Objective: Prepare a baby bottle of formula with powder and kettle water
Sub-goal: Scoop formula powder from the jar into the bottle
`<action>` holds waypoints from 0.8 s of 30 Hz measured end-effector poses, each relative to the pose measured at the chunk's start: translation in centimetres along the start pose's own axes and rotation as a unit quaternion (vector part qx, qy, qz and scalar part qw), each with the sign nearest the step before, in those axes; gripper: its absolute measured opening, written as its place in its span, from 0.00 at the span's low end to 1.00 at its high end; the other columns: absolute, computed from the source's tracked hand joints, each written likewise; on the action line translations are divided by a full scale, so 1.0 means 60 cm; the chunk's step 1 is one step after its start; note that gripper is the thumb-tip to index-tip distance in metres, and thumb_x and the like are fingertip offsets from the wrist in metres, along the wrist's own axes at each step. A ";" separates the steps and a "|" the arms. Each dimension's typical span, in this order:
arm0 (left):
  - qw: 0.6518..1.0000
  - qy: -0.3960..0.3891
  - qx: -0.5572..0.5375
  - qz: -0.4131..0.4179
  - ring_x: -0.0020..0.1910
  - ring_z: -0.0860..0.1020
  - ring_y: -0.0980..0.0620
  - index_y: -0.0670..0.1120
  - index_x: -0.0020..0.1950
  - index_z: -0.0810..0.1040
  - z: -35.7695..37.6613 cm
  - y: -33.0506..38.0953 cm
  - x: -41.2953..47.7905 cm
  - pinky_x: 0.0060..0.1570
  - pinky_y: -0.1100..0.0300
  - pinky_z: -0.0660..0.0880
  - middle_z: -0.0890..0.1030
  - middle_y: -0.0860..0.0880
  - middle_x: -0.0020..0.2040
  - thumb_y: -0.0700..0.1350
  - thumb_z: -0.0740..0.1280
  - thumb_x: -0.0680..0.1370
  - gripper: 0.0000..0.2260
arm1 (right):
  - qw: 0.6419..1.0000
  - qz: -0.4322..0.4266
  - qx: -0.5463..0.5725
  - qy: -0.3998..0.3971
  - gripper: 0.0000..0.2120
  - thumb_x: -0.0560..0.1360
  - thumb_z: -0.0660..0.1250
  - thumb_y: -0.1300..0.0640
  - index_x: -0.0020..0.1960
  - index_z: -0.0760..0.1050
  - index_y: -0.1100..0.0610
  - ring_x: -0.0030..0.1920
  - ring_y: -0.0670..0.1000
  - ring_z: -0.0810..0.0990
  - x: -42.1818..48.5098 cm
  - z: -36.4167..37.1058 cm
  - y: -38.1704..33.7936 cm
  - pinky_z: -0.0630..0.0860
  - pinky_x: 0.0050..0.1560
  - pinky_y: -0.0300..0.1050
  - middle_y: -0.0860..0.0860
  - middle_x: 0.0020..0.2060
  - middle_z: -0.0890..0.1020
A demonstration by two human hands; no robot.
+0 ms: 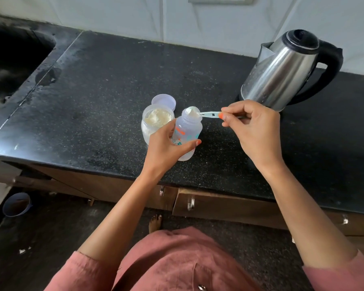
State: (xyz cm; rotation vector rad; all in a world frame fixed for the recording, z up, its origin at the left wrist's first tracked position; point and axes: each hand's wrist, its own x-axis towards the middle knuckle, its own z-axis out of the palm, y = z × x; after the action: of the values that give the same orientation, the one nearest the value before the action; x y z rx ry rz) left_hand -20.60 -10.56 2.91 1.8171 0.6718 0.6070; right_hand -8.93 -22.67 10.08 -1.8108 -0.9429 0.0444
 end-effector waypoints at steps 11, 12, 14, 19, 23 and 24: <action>1.000 -0.007 -0.012 0.018 0.44 0.77 0.58 0.53 0.52 0.75 0.008 0.009 0.013 0.44 0.68 0.73 0.82 0.49 0.46 0.46 0.77 0.67 0.17 | 0.972 -0.204 -0.120 -0.007 0.01 0.70 0.69 0.68 0.40 0.79 0.65 0.39 0.49 0.78 0.000 -0.008 0.016 0.76 0.42 0.38 0.58 0.38 0.81; 1.000 -0.006 -0.010 0.021 0.43 0.76 0.59 0.53 0.52 0.75 0.009 0.009 0.015 0.43 0.69 0.72 0.81 0.48 0.45 0.46 0.77 0.67 0.17 | 0.969 -0.212 -0.129 -0.008 0.02 0.71 0.69 0.68 0.39 0.79 0.65 0.39 0.51 0.79 0.001 -0.010 0.017 0.76 0.42 0.38 0.58 0.38 0.81; 1.000 -0.006 -0.008 0.023 0.42 0.75 0.61 0.53 0.51 0.75 0.010 0.011 0.017 0.42 0.70 0.71 0.81 0.49 0.45 0.46 0.76 0.67 0.17 | 0.965 -0.223 -0.141 -0.010 0.02 0.71 0.69 0.68 0.39 0.79 0.66 0.39 0.53 0.79 0.001 -0.013 0.018 0.75 0.43 0.38 0.57 0.38 0.81; 0.999 -0.010 -0.027 0.038 0.44 0.76 0.58 0.54 0.53 0.74 0.015 0.014 0.022 0.45 0.66 0.73 0.81 0.48 0.47 0.45 0.76 0.68 0.18 | 0.961 -0.235 -0.144 -0.014 0.02 0.70 0.69 0.69 0.39 0.79 0.66 0.39 0.54 0.79 0.001 -0.019 0.018 0.76 0.43 0.42 0.58 0.39 0.81; 0.998 -0.013 -0.037 0.046 0.44 0.76 0.60 0.54 0.54 0.74 0.020 0.016 0.024 0.44 0.69 0.73 0.81 0.49 0.47 0.44 0.76 0.68 0.19 | 0.965 -0.227 -0.133 -0.003 0.02 0.70 0.70 0.69 0.38 0.79 0.66 0.39 0.53 0.79 0.001 -0.023 0.019 0.76 0.42 0.40 0.58 0.38 0.81; 0.998 -0.014 -0.040 0.046 0.44 0.76 0.60 0.53 0.55 0.74 0.021 0.016 0.025 0.44 0.70 0.73 0.81 0.49 0.47 0.44 0.76 0.68 0.19 | 0.966 -0.223 -0.128 0.002 0.02 0.70 0.70 0.69 0.38 0.79 0.66 0.39 0.52 0.78 0.000 -0.023 0.020 0.76 0.42 0.40 0.58 0.38 0.81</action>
State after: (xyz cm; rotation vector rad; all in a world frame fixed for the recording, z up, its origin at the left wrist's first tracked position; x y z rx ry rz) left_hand -18.52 -10.66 3.56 1.7870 0.5397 0.6597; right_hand -7.61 -23.91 9.75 -1.7850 -1.3849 -0.3782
